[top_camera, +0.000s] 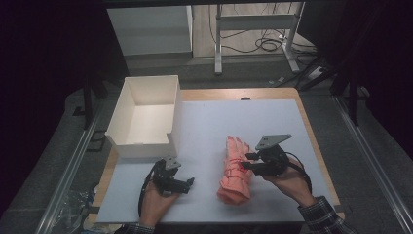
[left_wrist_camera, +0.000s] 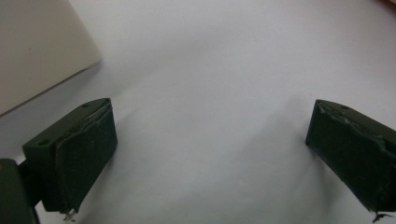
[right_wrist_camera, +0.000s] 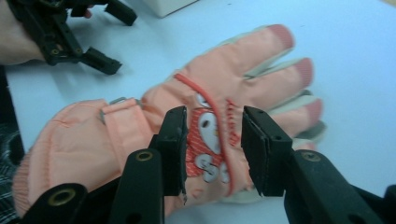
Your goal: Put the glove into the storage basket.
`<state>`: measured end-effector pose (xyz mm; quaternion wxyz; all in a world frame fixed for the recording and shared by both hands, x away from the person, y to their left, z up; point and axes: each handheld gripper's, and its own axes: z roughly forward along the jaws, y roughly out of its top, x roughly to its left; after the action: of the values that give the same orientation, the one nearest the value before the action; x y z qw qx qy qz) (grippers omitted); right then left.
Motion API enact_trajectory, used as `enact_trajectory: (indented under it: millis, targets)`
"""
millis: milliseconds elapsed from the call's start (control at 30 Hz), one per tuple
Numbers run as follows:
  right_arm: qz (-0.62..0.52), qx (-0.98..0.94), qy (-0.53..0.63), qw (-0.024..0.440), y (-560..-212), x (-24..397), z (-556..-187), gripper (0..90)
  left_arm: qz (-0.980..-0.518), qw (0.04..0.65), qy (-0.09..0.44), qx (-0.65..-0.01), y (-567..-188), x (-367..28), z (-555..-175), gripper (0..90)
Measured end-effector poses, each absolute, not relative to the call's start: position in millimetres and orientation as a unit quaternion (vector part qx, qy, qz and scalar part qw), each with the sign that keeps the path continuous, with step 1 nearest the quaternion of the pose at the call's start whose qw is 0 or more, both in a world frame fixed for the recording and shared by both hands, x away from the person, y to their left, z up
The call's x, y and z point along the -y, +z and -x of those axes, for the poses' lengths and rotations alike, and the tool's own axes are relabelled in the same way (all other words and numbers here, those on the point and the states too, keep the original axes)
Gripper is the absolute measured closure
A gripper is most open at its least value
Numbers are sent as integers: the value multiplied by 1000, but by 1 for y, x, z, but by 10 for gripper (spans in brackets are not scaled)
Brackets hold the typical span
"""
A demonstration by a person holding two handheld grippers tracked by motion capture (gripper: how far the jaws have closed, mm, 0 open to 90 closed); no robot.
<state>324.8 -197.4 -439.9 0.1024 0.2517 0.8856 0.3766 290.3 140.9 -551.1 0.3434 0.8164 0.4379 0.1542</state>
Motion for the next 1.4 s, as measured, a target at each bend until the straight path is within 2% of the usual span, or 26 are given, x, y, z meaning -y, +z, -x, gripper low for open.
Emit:
enact_trajectory:
  millis: [267, 467, 667, 933, 1400]
  targets:
    - [-285, -873, 375, 128, -445, 223, -327, 596, -816, 343, 154, -439, -551, -141, -290, 22]
    - [-310, -865, 371, 133, -462, 241, -328, 601, -815, 344, 155, -439, -551, -141, -290, 22]
    - [-333, -861, 363, 129, -485, 249, -330, 670, -817, 342, 154, -437, -551, -141, -290, 22]
    - [-347, -860, 352, 127, -513, 249, -338, 693, -817, 342, 154, -437, -551, -141, -290, 22]
    - [-344, -858, 359, 132, -524, 237, -348, 693, -818, 342, 154, -437, -551, -141, -290, 22]
